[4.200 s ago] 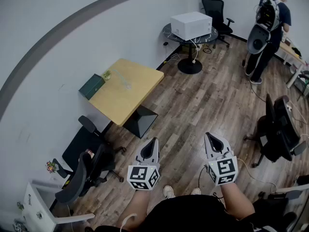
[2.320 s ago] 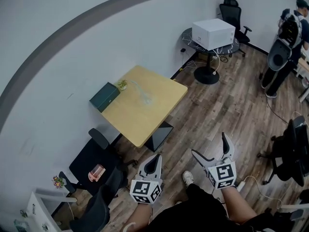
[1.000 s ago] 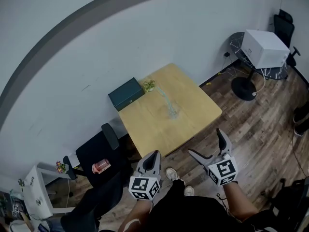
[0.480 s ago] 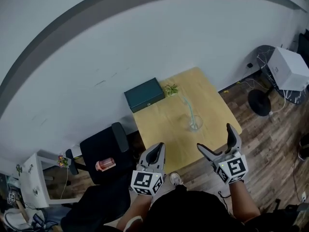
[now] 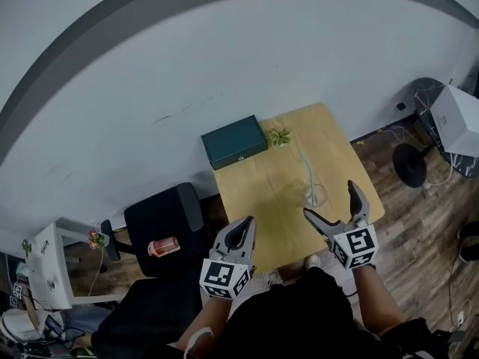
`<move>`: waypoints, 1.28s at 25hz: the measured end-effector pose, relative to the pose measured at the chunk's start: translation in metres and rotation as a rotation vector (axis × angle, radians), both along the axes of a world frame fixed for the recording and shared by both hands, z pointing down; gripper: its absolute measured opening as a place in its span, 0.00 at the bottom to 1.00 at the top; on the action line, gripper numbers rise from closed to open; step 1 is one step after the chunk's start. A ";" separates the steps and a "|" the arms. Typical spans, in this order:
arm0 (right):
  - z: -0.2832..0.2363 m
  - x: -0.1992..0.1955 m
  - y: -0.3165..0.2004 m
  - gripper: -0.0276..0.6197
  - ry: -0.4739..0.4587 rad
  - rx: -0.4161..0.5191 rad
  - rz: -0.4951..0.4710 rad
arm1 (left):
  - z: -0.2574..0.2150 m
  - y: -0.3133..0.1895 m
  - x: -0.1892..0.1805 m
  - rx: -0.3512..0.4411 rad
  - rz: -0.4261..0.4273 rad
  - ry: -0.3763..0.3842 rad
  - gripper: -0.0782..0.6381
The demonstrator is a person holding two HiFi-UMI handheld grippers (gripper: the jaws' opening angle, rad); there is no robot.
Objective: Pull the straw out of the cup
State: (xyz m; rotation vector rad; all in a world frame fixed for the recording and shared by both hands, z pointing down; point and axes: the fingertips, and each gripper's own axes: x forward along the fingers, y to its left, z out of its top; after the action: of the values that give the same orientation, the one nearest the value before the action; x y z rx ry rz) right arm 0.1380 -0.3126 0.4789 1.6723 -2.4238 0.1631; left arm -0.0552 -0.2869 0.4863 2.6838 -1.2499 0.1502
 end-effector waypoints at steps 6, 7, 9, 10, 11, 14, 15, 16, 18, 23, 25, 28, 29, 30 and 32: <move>0.031 -0.007 -0.037 0.94 0.062 -0.081 -0.079 | 0.010 -0.021 0.006 -0.032 -0.055 -0.004 0.14; 0.038 -0.007 -0.041 0.94 0.061 -0.102 -0.088 | 0.011 -0.023 0.006 -0.038 -0.067 -0.008 0.14; 0.052 -0.005 -0.050 0.94 0.063 -0.142 -0.106 | 0.014 -0.028 0.007 -0.055 -0.096 -0.003 0.14; 0.057 -0.004 -0.054 0.94 0.065 -0.157 -0.118 | 0.015 -0.029 0.009 -0.063 -0.108 0.001 0.14; 0.063 -0.004 -0.057 0.93 0.067 -0.172 -0.132 | 0.017 -0.029 0.010 -0.072 -0.118 0.003 0.14; 0.081 -0.004 -0.068 0.86 0.076 -0.215 -0.170 | 0.028 -0.031 0.014 -0.105 -0.141 -0.007 0.14; 0.088 -0.004 -0.072 0.84 0.082 -0.230 -0.177 | 0.030 -0.032 0.015 -0.114 -0.148 -0.009 0.14; 0.095 -0.003 -0.076 0.82 0.088 -0.244 -0.182 | 0.032 -0.032 0.016 -0.120 -0.156 -0.010 0.14; 0.108 0.000 -0.083 0.77 0.094 -0.272 -0.183 | 0.034 -0.035 0.015 -0.125 -0.173 -0.014 0.14; 0.127 0.011 -0.095 0.61 0.072 -0.318 -0.163 | 0.038 -0.040 0.014 -0.129 -0.209 -0.020 0.14; 0.131 0.013 -0.098 0.56 0.067 -0.336 -0.160 | 0.038 -0.042 0.015 -0.128 -0.220 -0.019 0.14; 0.135 0.017 -0.104 0.47 0.051 -0.359 -0.144 | 0.036 -0.044 0.017 -0.124 -0.228 -0.022 0.14; 0.137 0.018 -0.106 0.45 0.053 -0.365 -0.144 | 0.036 -0.044 0.018 -0.125 -0.229 -0.021 0.14; 0.139 0.017 -0.107 0.44 0.057 -0.372 -0.146 | 0.037 -0.044 0.019 -0.126 -0.228 -0.020 0.14; 0.144 0.015 -0.109 0.40 0.066 -0.388 -0.152 | 0.038 -0.043 0.020 -0.131 -0.225 -0.019 0.14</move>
State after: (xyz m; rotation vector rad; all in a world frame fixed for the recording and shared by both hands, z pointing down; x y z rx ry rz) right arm 0.1532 -0.4220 0.6227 1.3003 -2.2754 0.5099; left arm -0.0351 -0.3301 0.5245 2.4177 -1.4808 0.2194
